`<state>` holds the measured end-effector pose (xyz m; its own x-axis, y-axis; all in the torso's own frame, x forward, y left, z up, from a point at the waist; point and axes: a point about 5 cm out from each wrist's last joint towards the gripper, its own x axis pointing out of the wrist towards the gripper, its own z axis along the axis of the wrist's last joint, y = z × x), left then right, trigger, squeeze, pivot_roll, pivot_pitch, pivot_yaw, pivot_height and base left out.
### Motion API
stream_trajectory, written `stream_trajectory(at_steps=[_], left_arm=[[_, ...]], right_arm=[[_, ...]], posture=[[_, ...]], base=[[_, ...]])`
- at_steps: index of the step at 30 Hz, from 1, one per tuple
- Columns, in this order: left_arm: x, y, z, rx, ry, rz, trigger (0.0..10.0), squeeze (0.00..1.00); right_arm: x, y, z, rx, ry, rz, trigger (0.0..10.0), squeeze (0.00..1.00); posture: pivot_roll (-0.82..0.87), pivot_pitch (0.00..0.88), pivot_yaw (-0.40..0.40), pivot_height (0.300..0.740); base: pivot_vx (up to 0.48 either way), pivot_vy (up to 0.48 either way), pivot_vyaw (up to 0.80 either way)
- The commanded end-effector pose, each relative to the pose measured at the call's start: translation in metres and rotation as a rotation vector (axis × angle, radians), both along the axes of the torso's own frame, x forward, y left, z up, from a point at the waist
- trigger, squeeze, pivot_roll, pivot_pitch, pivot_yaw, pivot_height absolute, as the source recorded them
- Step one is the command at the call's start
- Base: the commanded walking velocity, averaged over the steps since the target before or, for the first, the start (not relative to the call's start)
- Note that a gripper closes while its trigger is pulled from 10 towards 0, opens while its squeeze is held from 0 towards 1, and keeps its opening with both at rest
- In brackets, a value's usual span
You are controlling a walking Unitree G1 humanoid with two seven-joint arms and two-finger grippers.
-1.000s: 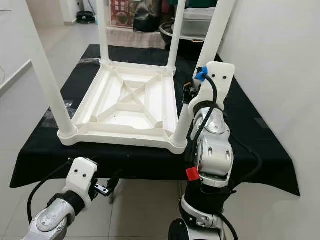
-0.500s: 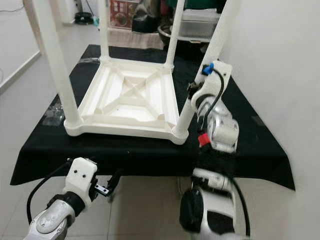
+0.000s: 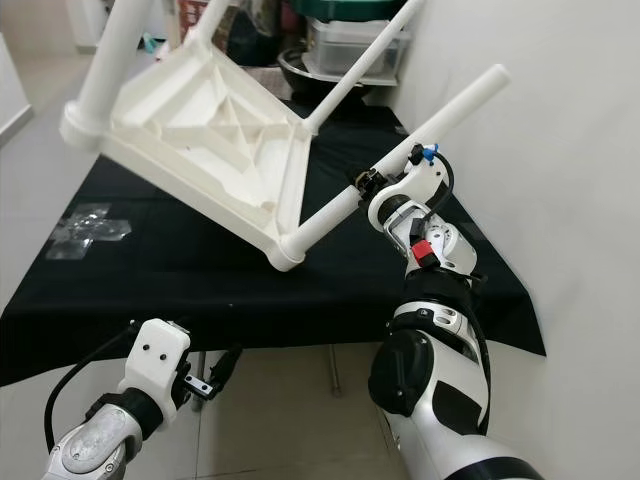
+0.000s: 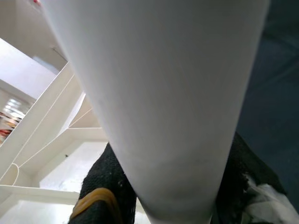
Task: Building children table
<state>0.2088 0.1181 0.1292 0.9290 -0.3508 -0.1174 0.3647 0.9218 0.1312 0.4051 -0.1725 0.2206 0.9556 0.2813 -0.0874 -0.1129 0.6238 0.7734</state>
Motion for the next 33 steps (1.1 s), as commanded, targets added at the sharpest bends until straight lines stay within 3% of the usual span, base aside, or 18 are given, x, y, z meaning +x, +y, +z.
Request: stream_trajectory(at_steps=[1, 2, 7, 9, 12, 18, 20, 21, 22, 28, 29, 33], left_arm=[[-0.003, 0.001, 0.001, 0.011, 0.009, -0.007, 10.0, 0.0], [-0.005, 0.002, 0.001, 0.015, 0.011, -0.009, 10.0, 0.0], [-0.006, 0.002, 0.002, 0.016, 0.013, -0.009, 10.0, 0.0], [-0.008, 0.004, 0.003, 0.022, 0.016, -0.01, 10.0, 0.0], [-0.01, 0.005, 0.004, 0.028, 0.021, -0.01, 10.0, 0.0], [-0.015, 0.006, 0.006, 0.033, 0.029, -0.014, 10.0, 0.0], [-0.015, 0.006, 0.006, 0.033, 0.029, -0.014, 10.0, 0.0], [-0.016, 0.006, 0.006, 0.033, 0.03, -0.014, 10.0, 0.0], [-0.016, 0.006, 0.006, 0.034, 0.033, -0.015, 10.0, 0.0], [-0.017, 0.006, 0.006, 0.034, 0.038, -0.013, 10.0, 0.0], [-0.017, 0.006, 0.005, 0.036, 0.04, -0.012, 10.0, 0.0], [-0.016, 0.005, 0.005, 0.039, 0.04, -0.016, 10.0, 0.0]], right_arm=[[0.0, 0.037, -0.007, 0.179, 0.017, 0.179, 0.0, 0.0], [-0.001, 0.047, -0.012, 0.223, 0.035, 0.211, 0.0, 0.0], [-0.002, 0.057, -0.02, 0.26, 0.068, 0.222, 0.0, 0.0], [-0.006, 0.073, -0.045, 0.363, 0.185, 0.179, 0.0, 0.0], [-0.01, 0.087, -0.057, 0.422, 0.252, 0.168, 0.0, 0.0], [-0.014, 0.114, -0.057, 0.439, 0.258, 0.241, 0.0, 0.0], [-0.014, 0.114, -0.057, 0.439, 0.258, 0.241, 0.0, 0.0], [-0.015, 0.119, -0.056, 0.422, 0.266, 0.258, 0.8, 0.0], [-0.014, 0.123, -0.055, 0.398, 0.261, 0.268, 10.0, 0.0], [-0.009, 0.121, -0.051, 0.343, 0.256, 0.202, 10.0, 0.0], [-0.011, 0.125, -0.049, 0.335, 0.246, 0.25, 10.0, 1.0], [-0.014, 0.125, -0.062, 0.31, 0.313, 0.208, 10.0, 1.0]], posture=[[0.13, 0.123, -0.093, 0.74], [0.14, 0.129, -0.091, 0.74], [0.14, 0.133, -0.091, 0.74], [0.16, 0.145, -0.088, 0.74], [0.17, 0.156, -0.085, 0.74], [0.18, 0.165, -0.084, 0.74], [0.18, 0.165, -0.084, 0.74], [0.18, 0.165, -0.085, 0.74], [0.18, 0.165, -0.087, 0.74], [0.18, 0.157, -0.087, 0.74], [0.18, 0.147, -0.086, 0.74], [0.18, 0.139, -0.091, 0.74]], base=[[0.0, 0.0, 0.0], [0.0, 0.0, 0.0], [0.0, 0.0, 0.0], [0.0, 0.0, 0.0], [0.0, 0.0, 0.0], [0.0, 0.0, 0.0], [0.0, 0.0, 0.0], [0.0, 0.0, 0.0], [0.0, 0.0, 0.0], [0.0, 0.0, 0.0], [0.0, 0.0, 0.0], [0.0, 0.0, 0.0]])
